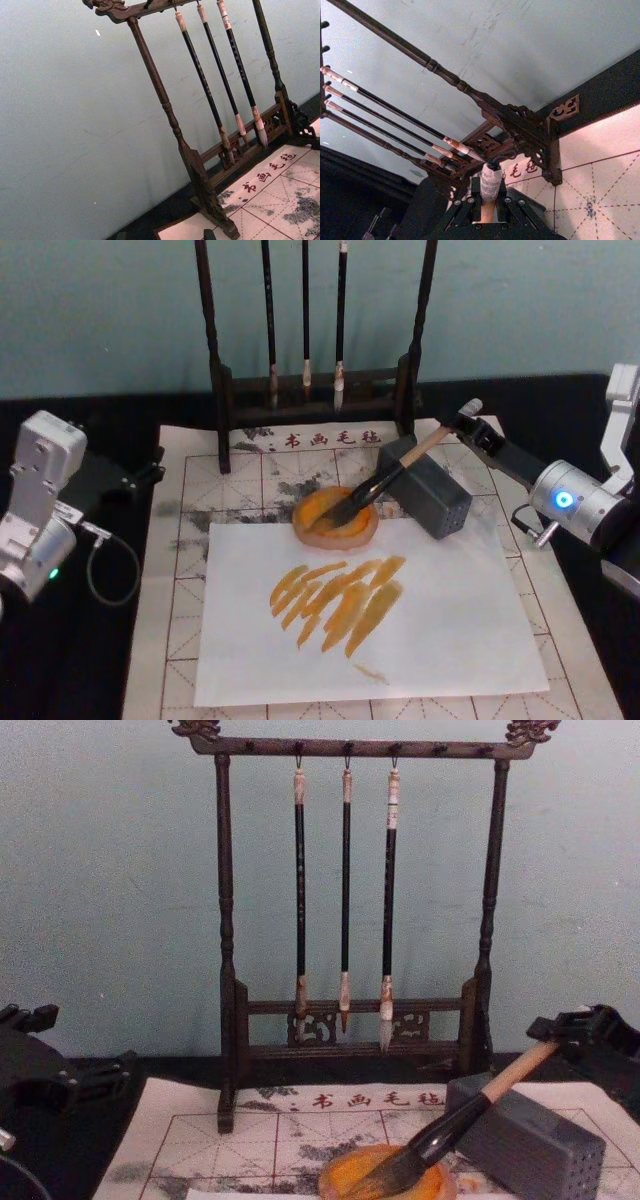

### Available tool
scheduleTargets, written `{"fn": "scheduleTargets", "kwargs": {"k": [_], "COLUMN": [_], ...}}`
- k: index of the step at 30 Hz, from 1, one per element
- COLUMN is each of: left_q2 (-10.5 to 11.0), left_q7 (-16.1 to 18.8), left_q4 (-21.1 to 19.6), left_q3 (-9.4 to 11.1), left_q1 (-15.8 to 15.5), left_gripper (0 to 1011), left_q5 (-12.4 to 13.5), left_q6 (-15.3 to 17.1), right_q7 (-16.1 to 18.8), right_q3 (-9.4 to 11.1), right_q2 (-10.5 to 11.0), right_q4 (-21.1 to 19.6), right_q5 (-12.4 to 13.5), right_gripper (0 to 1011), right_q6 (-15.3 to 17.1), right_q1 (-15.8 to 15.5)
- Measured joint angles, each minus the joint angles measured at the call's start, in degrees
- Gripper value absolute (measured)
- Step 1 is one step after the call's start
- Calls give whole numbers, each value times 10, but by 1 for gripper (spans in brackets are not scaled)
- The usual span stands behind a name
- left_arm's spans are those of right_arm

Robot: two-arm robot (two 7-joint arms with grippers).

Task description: Pick up the brush from the inkstone, write on the paper, then place the brush back to its original position.

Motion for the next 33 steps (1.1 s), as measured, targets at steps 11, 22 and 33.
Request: {"fn": "scheduleTargets", "kwargs": {"k": [11,22,33], "left_q2": [0,0,0], "left_q7": [0,0,0], "left_q4": [0,0,0], "left_q3": [0,0,0], "left_q1": [0,0,0], "left_gripper": [1001,1001,1001], "left_q5": [0,0,0], "left_q6": [0,0,0], "right_q7": [-2,-2,-2], "right_q3": [1,0,0], "right_q2": [0,0,0], "right_q4": [0,0,0], "right_q5": [0,0,0], "right_gripper": [185,185,433], "right_q6": [1,1,1], "right_q1": [0,0,0]}}
